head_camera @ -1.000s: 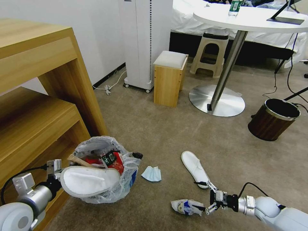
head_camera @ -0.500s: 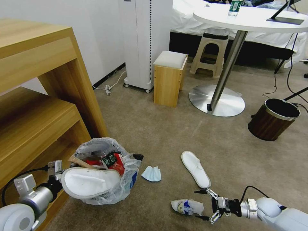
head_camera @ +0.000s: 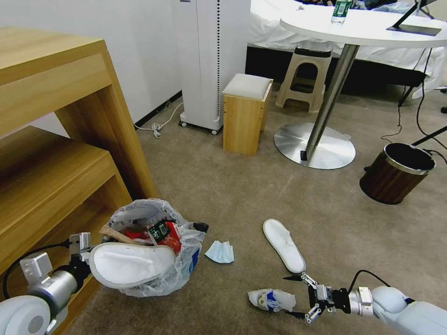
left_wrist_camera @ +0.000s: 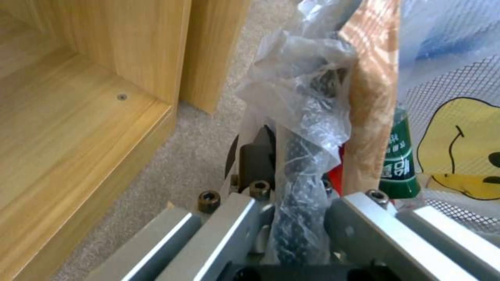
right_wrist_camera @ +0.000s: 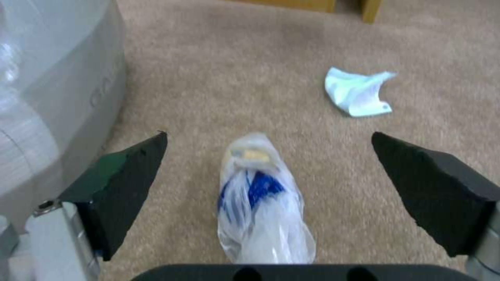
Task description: Pick up the trash bin and place the garbage on the floor into it.
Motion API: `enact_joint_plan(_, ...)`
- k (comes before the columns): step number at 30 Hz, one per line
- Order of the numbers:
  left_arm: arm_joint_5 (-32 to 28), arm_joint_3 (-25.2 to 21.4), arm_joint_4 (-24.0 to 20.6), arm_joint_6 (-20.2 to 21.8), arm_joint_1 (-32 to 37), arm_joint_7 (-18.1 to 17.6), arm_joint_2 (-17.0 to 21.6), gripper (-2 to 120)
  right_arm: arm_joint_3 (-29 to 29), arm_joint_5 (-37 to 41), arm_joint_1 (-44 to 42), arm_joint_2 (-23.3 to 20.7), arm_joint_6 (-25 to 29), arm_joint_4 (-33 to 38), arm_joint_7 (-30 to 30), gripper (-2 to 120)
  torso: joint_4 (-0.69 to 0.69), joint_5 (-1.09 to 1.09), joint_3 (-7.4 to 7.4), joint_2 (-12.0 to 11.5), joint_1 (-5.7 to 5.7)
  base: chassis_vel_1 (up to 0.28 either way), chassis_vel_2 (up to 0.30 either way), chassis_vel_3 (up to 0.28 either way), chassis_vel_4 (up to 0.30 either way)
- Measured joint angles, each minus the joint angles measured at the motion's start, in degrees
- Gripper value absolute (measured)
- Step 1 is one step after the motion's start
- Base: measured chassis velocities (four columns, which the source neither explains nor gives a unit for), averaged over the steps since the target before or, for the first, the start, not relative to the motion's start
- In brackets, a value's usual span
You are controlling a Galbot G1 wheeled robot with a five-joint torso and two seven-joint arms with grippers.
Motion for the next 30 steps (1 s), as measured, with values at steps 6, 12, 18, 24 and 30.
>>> enact_joint_plan(6, -0.11, 0.06, 0.18, 0.0, -0.37, -0.01, -0.07, 0, -1.47, 0.26, 0.91, 2.39, -0.01, -3.27, -0.77, 99, 0.0, 0.01, 0.0, 0.0, 0.0, 0.0, 0.0, 0.0, 0.0)
enact_joint_plan(12, -0.33, 0.06, 0.39, 0.0, -0.58, -0.02, -0.06, 0, -3.19, 0.61, 1.89, 4.22, -0.02, -5.28, -1.34, 99, 0.0, 0.0, 0.0, 0.0, 0.0, 0.0, 0.0, 0.0, 0.0)
enact_joint_plan(18, -0.72, 0.23, 0.61, 0.0, -1.13, -0.08, 0.07, 0, -5.21, 1.56, 3.56, 6.3, -0.03, -7.5, -2.09, 95, 0.01, 0.0, 0.0, 0.0, 0.0, 0.0, 0.0, 0.0, 0.0)
enact_joint_plan(24, -1.32, 0.09, 0.64, 0.0, -1.36, -0.16, 0.53, 0, -5.68, 2.01, 3.45, 7.5, -0.04, -10.13, -2.65, 92, 0.0, -0.01, 0.0, 0.0, 0.0, 0.0, 0.0, 0.0, 0.0)
enact_joint_plan(30, -2.01, -0.2, 0.11, 0.0, -1.41, -0.32, 0.96, 0, -4.9, 1.84, 2.17, 8.45, -0.04, -12.52, -3.21, 92, 0.0, -0.01, 0.0, 0.0, 0.0, 0.0, 0.0, 0.0, 0.0)
